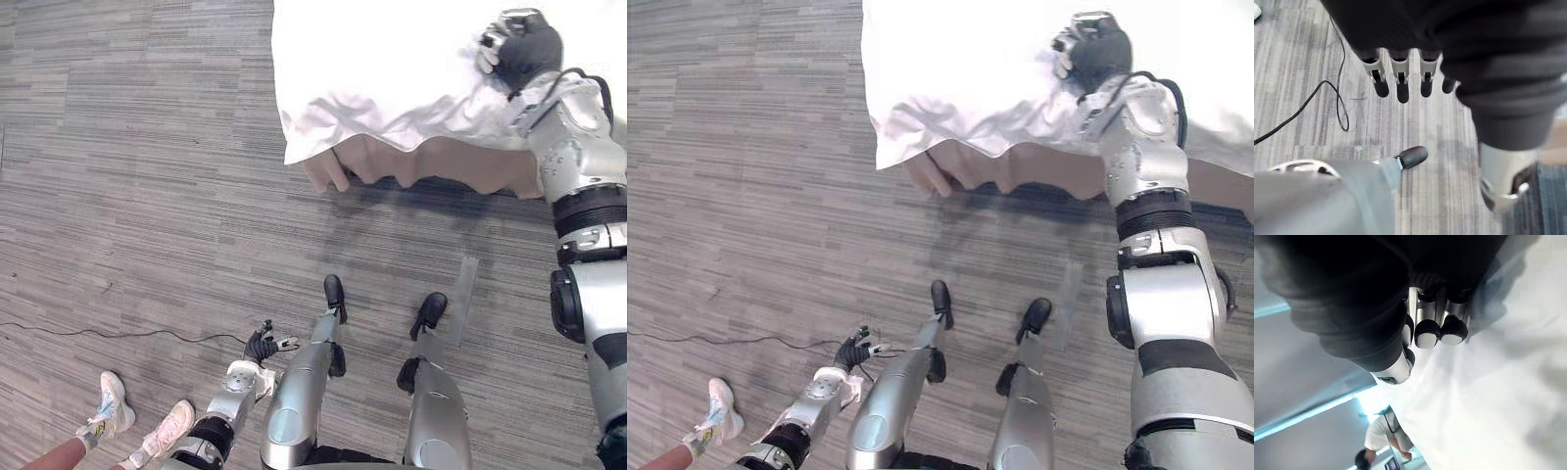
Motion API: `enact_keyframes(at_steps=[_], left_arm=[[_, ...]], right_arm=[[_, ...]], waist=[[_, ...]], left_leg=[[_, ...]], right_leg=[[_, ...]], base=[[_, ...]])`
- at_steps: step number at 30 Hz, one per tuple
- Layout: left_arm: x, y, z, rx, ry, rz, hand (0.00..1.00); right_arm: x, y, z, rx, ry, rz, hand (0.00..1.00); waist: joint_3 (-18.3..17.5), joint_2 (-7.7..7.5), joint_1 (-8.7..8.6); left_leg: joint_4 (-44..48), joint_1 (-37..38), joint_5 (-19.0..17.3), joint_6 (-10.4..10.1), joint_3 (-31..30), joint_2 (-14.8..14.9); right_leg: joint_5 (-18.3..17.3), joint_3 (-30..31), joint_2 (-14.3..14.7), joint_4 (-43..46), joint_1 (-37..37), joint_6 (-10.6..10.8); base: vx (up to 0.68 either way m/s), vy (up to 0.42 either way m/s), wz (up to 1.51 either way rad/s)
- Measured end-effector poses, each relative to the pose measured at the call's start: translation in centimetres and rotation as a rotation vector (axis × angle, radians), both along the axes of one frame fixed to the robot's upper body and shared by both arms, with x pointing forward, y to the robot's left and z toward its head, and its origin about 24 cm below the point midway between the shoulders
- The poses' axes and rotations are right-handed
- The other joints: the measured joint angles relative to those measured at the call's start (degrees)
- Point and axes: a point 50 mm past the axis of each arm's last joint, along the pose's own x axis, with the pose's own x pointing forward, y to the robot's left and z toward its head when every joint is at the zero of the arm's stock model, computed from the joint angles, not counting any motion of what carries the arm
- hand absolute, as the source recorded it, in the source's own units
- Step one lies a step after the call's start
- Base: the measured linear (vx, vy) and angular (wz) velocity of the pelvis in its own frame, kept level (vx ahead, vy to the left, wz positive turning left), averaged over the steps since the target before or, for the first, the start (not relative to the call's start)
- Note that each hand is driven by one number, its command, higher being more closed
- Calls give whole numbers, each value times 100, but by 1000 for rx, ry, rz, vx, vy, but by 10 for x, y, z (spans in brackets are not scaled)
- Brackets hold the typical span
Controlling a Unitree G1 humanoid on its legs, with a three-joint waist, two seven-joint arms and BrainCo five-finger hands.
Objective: Tidy the bed and pick cloth on bed and put in laundry
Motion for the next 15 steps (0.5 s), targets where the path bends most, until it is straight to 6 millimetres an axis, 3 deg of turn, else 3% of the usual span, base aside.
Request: enact_keyframes(at_steps=[1, 2, 3, 4, 5, 6, 7, 8, 9, 11, 12, 15], left_arm=[[-3, 3, -1, -6, 0, 24, 0], [-5, 7, -2, -4, 2, 54, 0], [-5, 8, -2, 6, 2, 57, 0], [-6, 9, -2, 29, 2, 56, 0], [-8, 10, -2, 60, 1, 48, 0], [-7, 10, -1, 73, -6, 40, 0], [-5, 9, 1, 87, -20, 26, 0], [-1, 7, 6, 105, -46, 4, 0], [1, 5, 7, 105, -54, -3, 0], [-1, 2, 5, 109, -44, -15, 0], [-5, -2, 1, 108, -15, -21, 0], [-24, -7, -17, 111, 107, -29, 0]], right_arm=[[-9, -5, -34, 68, 53, -13, 100], [-34, -10, -100, 173, 177, -53, 100], [-48, -10, -128, 212, 231, -70, 100], [-84, -6, -186, 279, 376, -109, 100], [-136, 8, -246, 355, 546, -138, 100], [-155, 14, -262, 368, 601, -143, 0], [-185, 21, -281, 382, 671, -154, 0], [-234, 30, -306, 421, 771, -192, 0], [-263, 34, -317, 437, 826, -228, 0], [-286, 38, -324, 424, 881, -267, 0], [-312, 44, -332, 440, 933, -323, 0], [-340, 61, -346, 486, 1042, -376, 0]], waist=[[-10, -78, -84], [-18, -252, -154], [-33, -326, -181], [-115, -490, -251], [-308, -714, -415], [-385, -800, -483], [-495, -943, -558], [-755, -1195, -665], [-966, -1341, -753], [-1178, -1443, -779], [-1407, -1519, -800], [-1836, -1460, -942]], left_leg=[[-1, 93, -36, -12, 60, 17], [-1, 269, -102, -59, 246, 72], [-1, 352, -127, -77, 329, 102], [-3, 503, -163, -97, 469, 160], [-3, 648, -217, -162, 709, 237], [-4, 718, -248, -199, 815, 268], [-6, 849, -285, -248, 973, 305], [-16, 1118, -354, -295, 1303, 398], [-29, 1294, -398, -319, 1467, 451], [-34, 1446, -450, -376, 1595, 499], [-36, 1652, -500, -436, 1760, 555], [-37, 2096, -608, -554, 2334, 653]], right_leg=[[-27, 44, 14, 6, 54, 4], [-42, 164, 39, 8, 152, 28], [-57, 224, 72, 6, 202, 39], [-88, 315, 121, 5, 277, 29], [-139, 410, 174, 23, 344, 27], [-172, 448, 202, 32, 383, 22], [-227, 536, 237, 68, 433, 23], [-346, 671, 313, 152, 555, 13], [-472, 726, 357, 244, 641, 10], [-572, 776, 401, 321, 719, -16], [-663, 836, 446, 365, 852, -29], [-748, 1055, 540, 341, 1136, -49]], base=[[134, -40, -45], [124, -48, -46], [191, -87, -59], [183, -92, -59], [222, -112, -57], [191, -89, -52], [175, -81, -62], [154, -72, -67], [158, -83, -52], [114, -65, -24], [101, -54, -35], [84, -34, -38]])
